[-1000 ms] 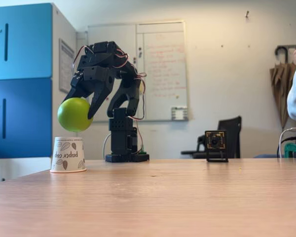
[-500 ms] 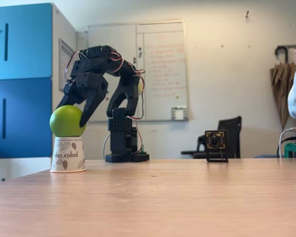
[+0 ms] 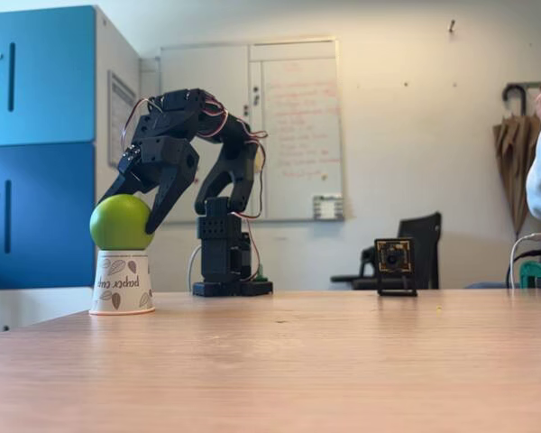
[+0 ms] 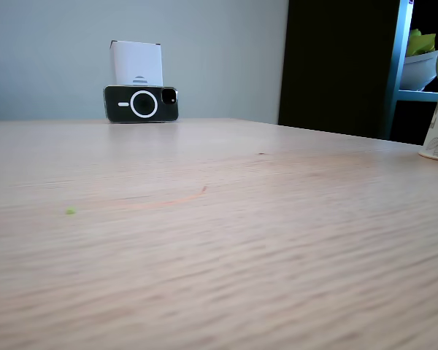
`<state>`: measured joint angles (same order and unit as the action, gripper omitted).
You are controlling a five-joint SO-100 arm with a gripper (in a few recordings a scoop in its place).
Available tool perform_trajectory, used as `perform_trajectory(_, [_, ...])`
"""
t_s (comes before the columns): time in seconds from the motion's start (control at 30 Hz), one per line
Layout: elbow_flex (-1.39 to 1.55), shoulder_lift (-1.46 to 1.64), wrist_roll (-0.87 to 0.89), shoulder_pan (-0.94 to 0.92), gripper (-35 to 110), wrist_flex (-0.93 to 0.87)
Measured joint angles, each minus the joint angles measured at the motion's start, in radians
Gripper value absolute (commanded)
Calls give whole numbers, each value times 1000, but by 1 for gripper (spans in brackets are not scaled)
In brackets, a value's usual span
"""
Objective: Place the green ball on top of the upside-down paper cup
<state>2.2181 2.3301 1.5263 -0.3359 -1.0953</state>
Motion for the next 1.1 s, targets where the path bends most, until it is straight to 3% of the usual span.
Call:
perform_trajectory(0.23, [11, 218, -6, 0, 44, 153])
perform_trajectory(0.47, [20, 472, -9, 86, 20, 218])
perform_trajectory(0.63, [38, 649, 20, 210, 0, 61])
perform_trajectory(0.9, [249, 839, 61, 337, 0, -275])
perform_trajectory(1.1, [508, 864, 61, 367, 0, -256])
